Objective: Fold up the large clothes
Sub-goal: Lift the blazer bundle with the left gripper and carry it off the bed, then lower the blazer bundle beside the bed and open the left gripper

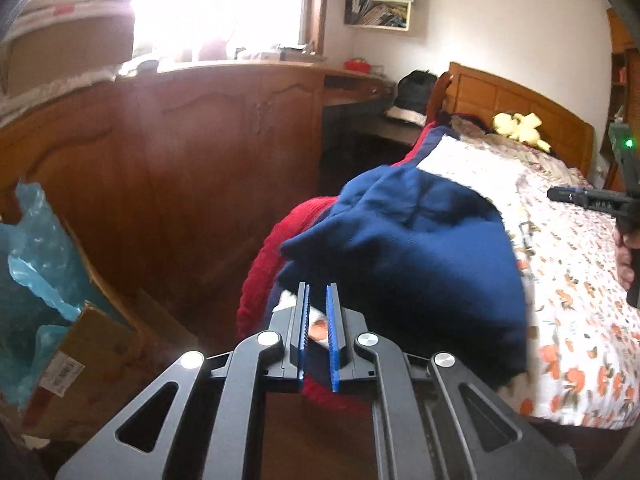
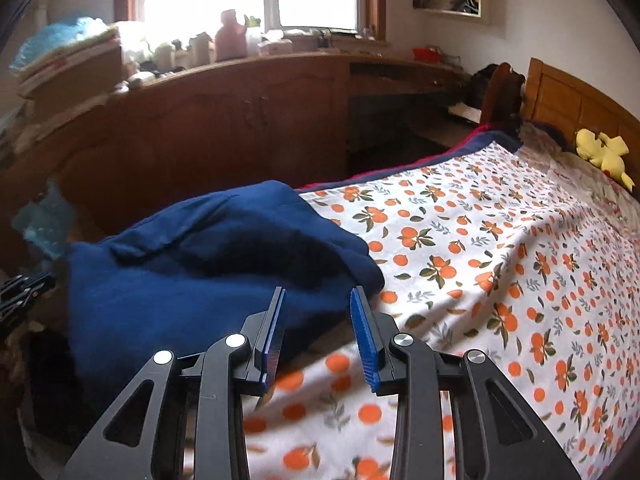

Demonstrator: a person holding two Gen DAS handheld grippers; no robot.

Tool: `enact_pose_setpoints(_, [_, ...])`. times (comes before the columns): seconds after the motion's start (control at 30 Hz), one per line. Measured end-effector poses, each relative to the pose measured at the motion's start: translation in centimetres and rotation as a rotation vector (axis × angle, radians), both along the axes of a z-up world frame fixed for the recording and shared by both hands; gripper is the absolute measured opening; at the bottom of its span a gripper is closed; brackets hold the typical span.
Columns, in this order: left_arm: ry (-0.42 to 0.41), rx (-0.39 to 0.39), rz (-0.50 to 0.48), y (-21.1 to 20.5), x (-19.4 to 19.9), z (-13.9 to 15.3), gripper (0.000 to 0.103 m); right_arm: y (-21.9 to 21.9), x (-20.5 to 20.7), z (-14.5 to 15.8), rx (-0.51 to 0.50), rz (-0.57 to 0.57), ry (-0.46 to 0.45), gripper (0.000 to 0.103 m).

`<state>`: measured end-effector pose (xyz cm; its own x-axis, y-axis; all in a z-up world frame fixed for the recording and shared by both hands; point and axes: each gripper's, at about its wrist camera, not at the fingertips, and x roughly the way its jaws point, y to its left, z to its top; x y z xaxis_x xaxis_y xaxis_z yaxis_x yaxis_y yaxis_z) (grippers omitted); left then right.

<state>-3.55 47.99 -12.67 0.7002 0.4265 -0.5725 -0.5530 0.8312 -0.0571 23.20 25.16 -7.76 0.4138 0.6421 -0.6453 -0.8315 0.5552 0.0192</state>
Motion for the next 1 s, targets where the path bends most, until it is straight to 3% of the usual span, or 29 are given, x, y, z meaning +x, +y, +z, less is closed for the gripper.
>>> enact_pose_setpoints(0.37, [-0.049,0.027,-0.093,-7.4,2.4,4.1,0.009,-7.9,-5.2,3.9,0.09,0.022,-0.037,0.031])
enact_pose_setpoints(0.4, [-0.046,0.029,-0.096,-7.9,2.7,4.2,0.018,-8.7,-5.6,4.3,0.096,0.021,-0.042,0.031])
enact_pose_setpoints(0.43, [-0.045,0.036,-0.098,-8.4,3.1,4.4,0.04,-9.6,-6.0,4.6,0.103,0.019,-0.048,0.031])
enact_pose_setpoints(0.5, [-0.051,0.055,-0.106,-9.7,3.5,4.9,0.063,-11.6,-6.8,5.4,0.116,0.006,-0.063,0.031])
enact_pose_setpoints(0.57, [-0.056,0.063,-0.128,-11.2,4.2,5.4,0.078,-13.7,-7.5,6.0,0.131,-0.013,-0.066,0.031])
enact_pose_setpoints(0.63, [-0.061,0.073,-0.143,-12.6,5.0,5.7,0.099,-16.0,-8.0,6.4,0.146,-0.035,-0.069,0.031])
enact_pose_setpoints(0.87, [-0.055,0.084,-0.23,-18.6,8.4,6.1,0.1,-22.6,-9.2,6.7,0.158,-0.13,-0.098,0.043])
enact_pose_setpoints(1.0, [-0.045,0.087,-0.279,-22.6,10.3,6.0,0.1,-26.4,-9.8,6.3,0.161,-0.207,-0.124,0.066])
